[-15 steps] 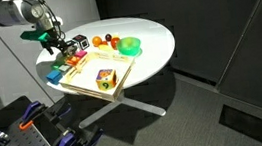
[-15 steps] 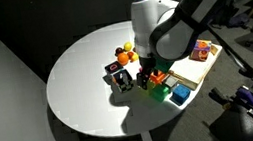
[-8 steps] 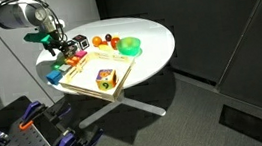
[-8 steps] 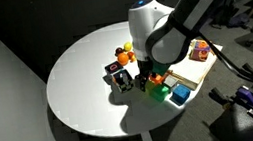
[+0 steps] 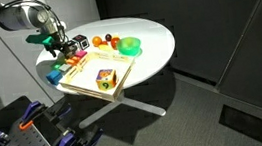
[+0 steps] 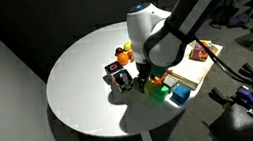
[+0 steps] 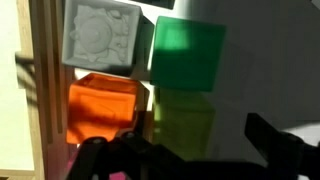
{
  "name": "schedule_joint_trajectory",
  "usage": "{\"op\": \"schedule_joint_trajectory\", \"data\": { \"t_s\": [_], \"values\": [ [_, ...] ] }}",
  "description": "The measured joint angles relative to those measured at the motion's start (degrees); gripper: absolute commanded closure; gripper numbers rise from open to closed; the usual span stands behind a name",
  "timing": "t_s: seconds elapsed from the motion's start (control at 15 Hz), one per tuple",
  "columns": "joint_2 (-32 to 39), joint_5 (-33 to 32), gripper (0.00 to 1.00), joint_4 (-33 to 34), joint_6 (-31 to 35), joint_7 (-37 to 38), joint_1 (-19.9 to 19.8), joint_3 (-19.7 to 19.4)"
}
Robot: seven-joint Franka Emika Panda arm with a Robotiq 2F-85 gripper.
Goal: Put the lime green building block on the tray
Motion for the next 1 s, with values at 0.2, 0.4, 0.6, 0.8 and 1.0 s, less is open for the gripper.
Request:
{"op": "schedule_joint_trajectory", "data": {
  "t_s": [0.2,0.4,0.6,0.8,1.0],
  "values": [
    [0.54,0.00,0.34,0.39,0.00,0.00,0.16,-0.07],
    [1.11,0.00,0.60,0.70,0.00,0.00,0.18,-0.08],
    [1.18,0.00,0.69,1.08,-0.18,0.00,0.25,-0.07],
    [0.95,0.00,0.69,1.54,-0.91,0.00,0.35,-0.05],
    [-0.65,0.00,0.69,1.67,-2.75,0.00,0.35,-0.04]
  ]
}}
